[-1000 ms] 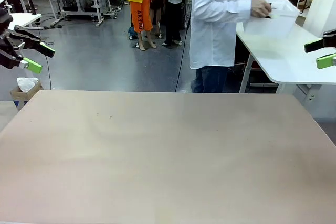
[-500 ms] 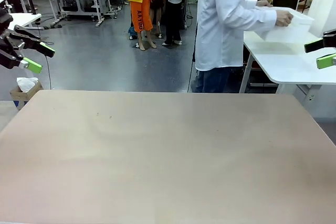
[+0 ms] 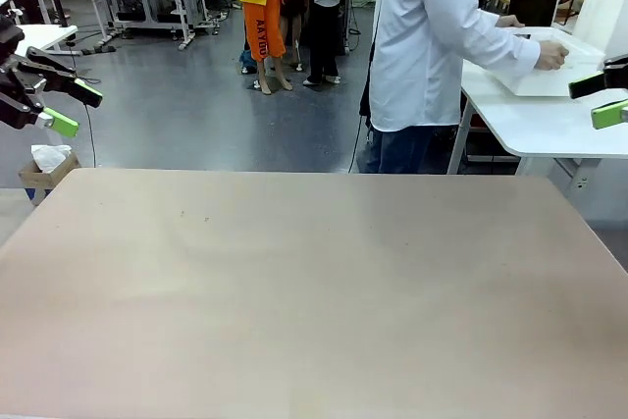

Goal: Stack the cups and store them in the basket.
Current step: Place the stack of Reusable plastic cups into the Pantry Basket.

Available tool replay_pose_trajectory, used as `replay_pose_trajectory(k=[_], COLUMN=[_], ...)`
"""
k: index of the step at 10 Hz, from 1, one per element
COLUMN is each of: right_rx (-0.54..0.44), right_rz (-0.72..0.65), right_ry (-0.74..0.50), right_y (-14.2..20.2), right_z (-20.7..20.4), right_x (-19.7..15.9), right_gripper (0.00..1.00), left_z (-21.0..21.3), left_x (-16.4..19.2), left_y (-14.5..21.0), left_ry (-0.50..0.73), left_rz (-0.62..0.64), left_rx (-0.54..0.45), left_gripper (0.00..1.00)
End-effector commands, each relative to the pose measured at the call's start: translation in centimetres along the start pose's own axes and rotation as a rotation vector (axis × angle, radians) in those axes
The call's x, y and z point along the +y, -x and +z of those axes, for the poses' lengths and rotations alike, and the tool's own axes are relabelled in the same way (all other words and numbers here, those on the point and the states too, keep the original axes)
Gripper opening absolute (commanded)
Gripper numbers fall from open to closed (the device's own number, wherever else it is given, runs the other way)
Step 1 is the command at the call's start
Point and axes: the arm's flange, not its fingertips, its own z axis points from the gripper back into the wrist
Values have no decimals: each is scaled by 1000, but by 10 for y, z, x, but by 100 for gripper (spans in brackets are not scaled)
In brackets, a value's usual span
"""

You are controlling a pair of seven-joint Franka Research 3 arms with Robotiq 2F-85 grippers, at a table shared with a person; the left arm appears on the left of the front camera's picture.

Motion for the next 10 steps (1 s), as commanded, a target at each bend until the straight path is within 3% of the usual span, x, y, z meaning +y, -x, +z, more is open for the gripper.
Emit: replay_pose_trajectory(k=[1, 10], right_rx=[-13, -13], right_rz=[-7, -7], right_ry=[1, 1], right_y=[-3, -3], right_z=[0, 0], right_x=[0, 0], right_gripper=[100, 100], left_z=[0, 0], left_x=[-1, -1], left_y=[-3, -3], left_ry=[2, 2], left_rz=[10, 10], left_rx=[0, 0], left_gripper=[100, 100])
